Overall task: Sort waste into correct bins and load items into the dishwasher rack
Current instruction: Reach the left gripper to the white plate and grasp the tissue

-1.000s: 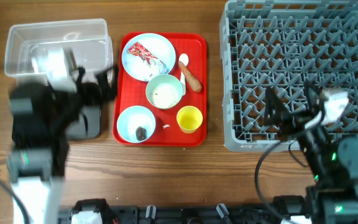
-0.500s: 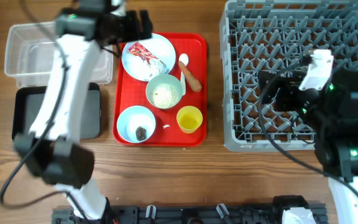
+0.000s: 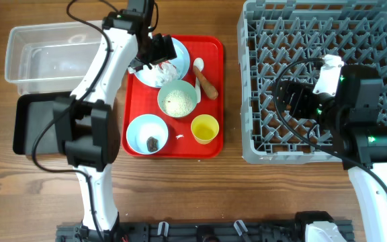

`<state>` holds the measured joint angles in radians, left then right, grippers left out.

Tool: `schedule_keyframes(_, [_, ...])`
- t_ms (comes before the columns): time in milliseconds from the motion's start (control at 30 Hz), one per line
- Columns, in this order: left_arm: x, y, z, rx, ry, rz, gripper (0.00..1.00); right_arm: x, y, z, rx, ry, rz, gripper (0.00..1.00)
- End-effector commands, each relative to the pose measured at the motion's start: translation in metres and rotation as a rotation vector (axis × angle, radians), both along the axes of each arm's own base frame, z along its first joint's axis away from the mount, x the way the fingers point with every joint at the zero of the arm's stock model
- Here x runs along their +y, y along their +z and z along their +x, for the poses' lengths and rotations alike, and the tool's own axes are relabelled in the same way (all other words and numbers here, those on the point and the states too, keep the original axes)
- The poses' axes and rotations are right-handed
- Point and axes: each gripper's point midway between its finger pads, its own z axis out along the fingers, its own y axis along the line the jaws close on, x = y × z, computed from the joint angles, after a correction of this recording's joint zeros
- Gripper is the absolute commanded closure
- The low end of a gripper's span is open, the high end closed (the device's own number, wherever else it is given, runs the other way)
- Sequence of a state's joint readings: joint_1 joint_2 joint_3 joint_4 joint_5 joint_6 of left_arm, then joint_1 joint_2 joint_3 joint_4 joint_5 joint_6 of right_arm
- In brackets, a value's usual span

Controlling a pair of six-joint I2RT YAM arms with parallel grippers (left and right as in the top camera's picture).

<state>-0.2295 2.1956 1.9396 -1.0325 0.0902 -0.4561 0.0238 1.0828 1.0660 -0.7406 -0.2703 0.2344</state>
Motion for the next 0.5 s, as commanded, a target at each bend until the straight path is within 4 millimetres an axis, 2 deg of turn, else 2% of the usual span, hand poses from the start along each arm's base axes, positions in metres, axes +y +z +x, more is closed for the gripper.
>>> schedule_keyframes(0, [-0.001, -0.023, 0.005, 0.025, 0.083, 0.047, 0.00, 0.005, 0.006, 0.001, -0.004, 0.013, 0.021, 0.00])
schedule_keyframes(267, [-0.012, -0.054, 0.008, 0.047, 0.018, 0.068, 0.00, 0.005, 0.006, 0.001, -0.004, 0.012, 0.021, 0.00])
schedule_keyframes(467, [-0.009, -0.075, 0.005, 0.080, 0.019, 0.095, 0.03, 0.005, 0.006, 0.001, -0.003, 0.013, 0.022, 0.00])
